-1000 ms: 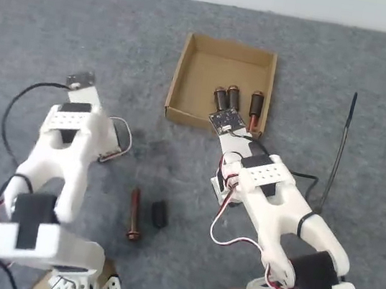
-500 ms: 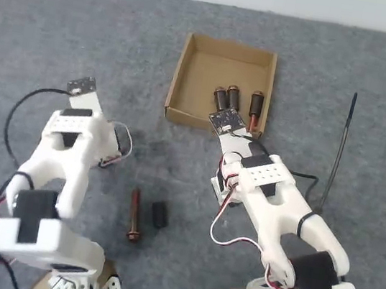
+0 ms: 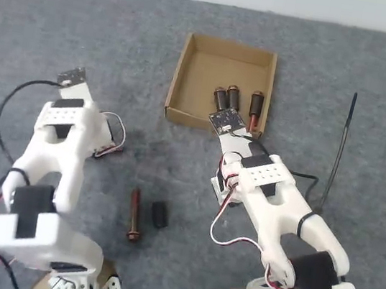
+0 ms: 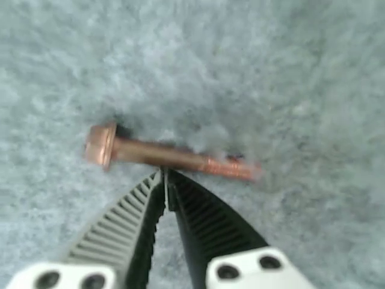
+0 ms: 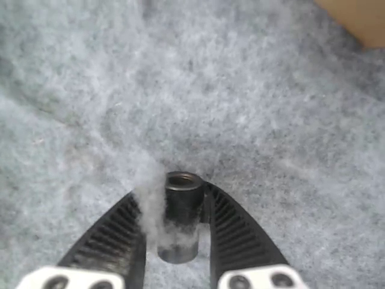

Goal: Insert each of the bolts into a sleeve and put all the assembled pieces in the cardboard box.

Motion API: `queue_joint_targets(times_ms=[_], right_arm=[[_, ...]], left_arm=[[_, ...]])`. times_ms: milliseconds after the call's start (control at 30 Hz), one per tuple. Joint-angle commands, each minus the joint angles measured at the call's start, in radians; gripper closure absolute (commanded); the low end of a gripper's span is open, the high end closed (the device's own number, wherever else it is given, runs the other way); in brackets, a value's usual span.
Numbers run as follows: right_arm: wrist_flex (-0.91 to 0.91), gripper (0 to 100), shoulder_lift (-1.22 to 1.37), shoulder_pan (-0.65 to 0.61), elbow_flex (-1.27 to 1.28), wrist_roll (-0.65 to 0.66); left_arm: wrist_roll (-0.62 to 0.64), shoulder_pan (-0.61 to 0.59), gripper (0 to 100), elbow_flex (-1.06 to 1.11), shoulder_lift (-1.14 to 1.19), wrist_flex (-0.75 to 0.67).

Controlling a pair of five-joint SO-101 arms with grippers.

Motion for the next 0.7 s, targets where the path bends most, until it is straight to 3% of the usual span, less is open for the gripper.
queue_joint_targets(times_ms=[0,233,667], right_arm=[[-0.001,99.2,-0.001,0.016,-0.041,0.021],[-0.001,99.2,-0.001,0.016,-0.04,0.021],[-0.001,99.2,-0.001,0.016,-0.04,0.021]], left_arm=[[0.029,-0.006,99,0.007,-0.098,-0.035],[0.068,-0.006,99,-0.005,0.0,-0.098],[0.068,-0.006,99,-0.082,0.098,-0.049]])
